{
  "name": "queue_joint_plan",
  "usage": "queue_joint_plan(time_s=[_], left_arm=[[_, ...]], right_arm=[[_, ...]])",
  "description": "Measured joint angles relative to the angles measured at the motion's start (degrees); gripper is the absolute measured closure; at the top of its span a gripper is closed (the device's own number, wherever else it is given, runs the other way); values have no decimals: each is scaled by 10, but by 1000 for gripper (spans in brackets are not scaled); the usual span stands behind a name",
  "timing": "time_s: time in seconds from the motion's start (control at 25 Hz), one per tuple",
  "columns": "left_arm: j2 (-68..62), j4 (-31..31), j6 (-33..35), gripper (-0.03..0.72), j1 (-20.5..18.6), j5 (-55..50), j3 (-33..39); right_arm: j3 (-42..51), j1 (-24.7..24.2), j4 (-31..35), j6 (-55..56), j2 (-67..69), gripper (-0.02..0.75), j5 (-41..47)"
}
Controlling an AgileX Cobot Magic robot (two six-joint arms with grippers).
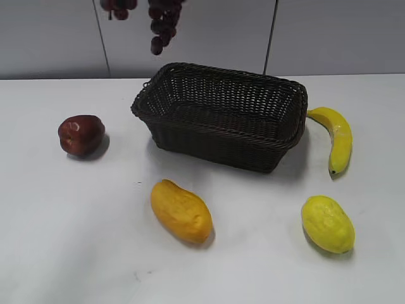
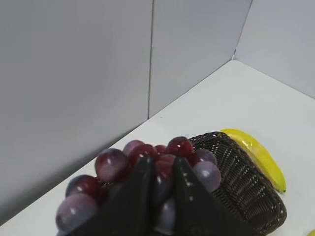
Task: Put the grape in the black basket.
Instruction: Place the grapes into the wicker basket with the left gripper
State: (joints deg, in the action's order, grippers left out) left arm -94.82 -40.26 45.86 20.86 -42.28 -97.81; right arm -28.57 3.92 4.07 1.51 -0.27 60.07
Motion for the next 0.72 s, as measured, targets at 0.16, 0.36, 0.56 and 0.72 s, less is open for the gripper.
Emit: queue_joint_plan(time_s=[0.16, 0.36, 0.56, 0.72], left_arm=[[-53, -1, 0, 611, 38, 39, 0], [-126, -10, 0, 614, 52, 49, 0], [-194, -16, 0, 614, 55, 41, 0], [-231, -35, 0, 570, 55, 17, 0]], right_arm=[[0, 0, 0, 0, 0, 148, 0], [0, 0, 0, 0, 0, 148, 0], [0, 0, 0, 0, 0, 148, 0], [0, 0, 0, 0, 0, 148, 0]])
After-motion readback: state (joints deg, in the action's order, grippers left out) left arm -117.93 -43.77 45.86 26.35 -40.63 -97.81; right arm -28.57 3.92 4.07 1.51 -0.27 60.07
